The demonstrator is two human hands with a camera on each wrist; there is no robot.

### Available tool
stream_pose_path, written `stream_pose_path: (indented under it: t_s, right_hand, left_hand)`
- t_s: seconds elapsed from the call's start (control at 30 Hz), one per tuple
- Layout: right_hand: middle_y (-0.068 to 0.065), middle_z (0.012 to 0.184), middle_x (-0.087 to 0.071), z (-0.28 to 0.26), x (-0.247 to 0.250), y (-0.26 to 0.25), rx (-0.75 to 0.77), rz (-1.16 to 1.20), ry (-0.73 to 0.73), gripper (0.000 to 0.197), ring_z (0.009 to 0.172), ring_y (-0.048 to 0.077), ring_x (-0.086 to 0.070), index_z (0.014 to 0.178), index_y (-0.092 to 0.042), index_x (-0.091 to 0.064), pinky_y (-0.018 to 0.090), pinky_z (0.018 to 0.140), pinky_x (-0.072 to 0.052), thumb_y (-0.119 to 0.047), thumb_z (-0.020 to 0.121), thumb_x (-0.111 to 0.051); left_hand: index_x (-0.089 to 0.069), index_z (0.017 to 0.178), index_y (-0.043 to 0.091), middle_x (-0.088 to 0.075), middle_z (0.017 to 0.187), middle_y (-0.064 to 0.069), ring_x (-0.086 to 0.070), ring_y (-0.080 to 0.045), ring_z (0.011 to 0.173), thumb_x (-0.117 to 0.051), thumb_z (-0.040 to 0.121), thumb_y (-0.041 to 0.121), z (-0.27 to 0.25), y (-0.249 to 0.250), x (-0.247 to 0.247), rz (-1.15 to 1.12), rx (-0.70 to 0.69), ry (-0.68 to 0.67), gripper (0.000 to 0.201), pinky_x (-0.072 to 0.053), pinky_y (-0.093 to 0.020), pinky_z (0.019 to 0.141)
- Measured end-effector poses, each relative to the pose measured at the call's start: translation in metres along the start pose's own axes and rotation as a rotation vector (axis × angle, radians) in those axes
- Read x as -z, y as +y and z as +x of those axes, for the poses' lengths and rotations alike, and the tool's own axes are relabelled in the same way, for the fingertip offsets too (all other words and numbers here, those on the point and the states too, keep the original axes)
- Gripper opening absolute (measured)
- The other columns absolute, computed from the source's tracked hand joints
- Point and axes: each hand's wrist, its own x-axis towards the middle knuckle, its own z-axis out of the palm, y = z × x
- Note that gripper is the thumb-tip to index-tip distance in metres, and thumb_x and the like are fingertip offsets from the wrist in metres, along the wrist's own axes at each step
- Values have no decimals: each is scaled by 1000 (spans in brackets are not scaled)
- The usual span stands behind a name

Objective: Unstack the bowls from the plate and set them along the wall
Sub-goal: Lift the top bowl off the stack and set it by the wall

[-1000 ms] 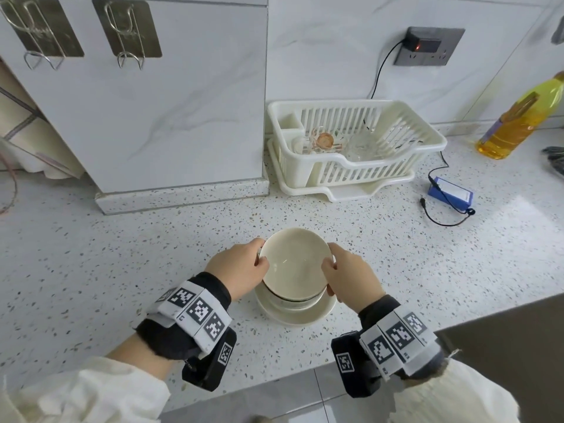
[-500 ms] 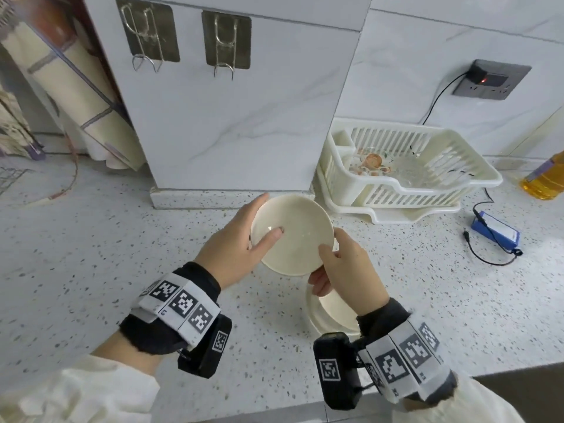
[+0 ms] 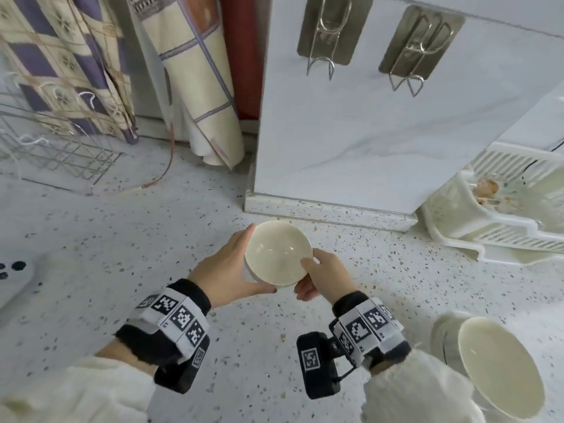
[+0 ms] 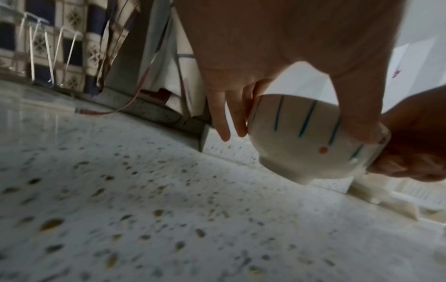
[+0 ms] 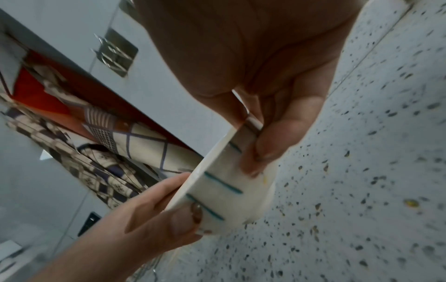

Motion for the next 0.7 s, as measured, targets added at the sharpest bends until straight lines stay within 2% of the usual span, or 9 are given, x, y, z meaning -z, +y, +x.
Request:
stream_pose_path:
  t_s: [0.1, 0.2, 0.43, 0.57, 0.7]
  right_hand:
    - [13, 53, -61, 20, -13, -4, -7, -33, 30, 39, 38, 19, -58, 126, -8, -49, 25, 42, -54, -10, 90, -34]
    - [13, 54, -62, 38, -23, -7, -26, -27, 47, 40, 36, 16, -57, 129, -10, -47, 24, 42, -54, -10, 91, -34]
    - [13, 54, -63, 58, -26, -4, -45, -28, 72, 39, 42, 21, -60, 127, -9, -49, 31, 51, -59, -14, 92, -35]
    - [12, 51, -62, 65, -26, -6, -53, 9, 87, 39, 36, 17, -59, 129, -8, -47, 26, 44, -56, -14, 93, -35]
    - [14, 54, -61, 70, -28, -8, -52, 49, 102, 37, 33, 16, -56, 126, -8, -49, 24, 39, -53, -15, 93, -35]
  left_hand:
    - [-2, 141, 36, -20, 150, 9, -47, -18, 119, -71, 55, 63, 14, -17, 1, -30, 7, -6, 114, -50, -42, 87]
    - [-5, 140, 36, -23, 148, 8, -49, -19, 115, -73, 57, 58, 28, -27, 5, -59, -2, 3, 110, -51, -39, 81]
    - [-9, 140, 36, -25, 148, 8, -47, -19, 120, -74, 60, 55, 46, -36, 6, -113, -20, -6, 105, -51, -42, 85]
    - [-5, 143, 30, -21, 150, 8, -43, -19, 125, -72, 63, 55, 55, -38, 8, -100, -19, -3, 106, -47, -38, 88]
    - [-2, 143, 29, -17, 152, 8, -41, -17, 127, -70, 64, 55, 60, -41, 9, -117, -4, -5, 107, -46, -39, 93]
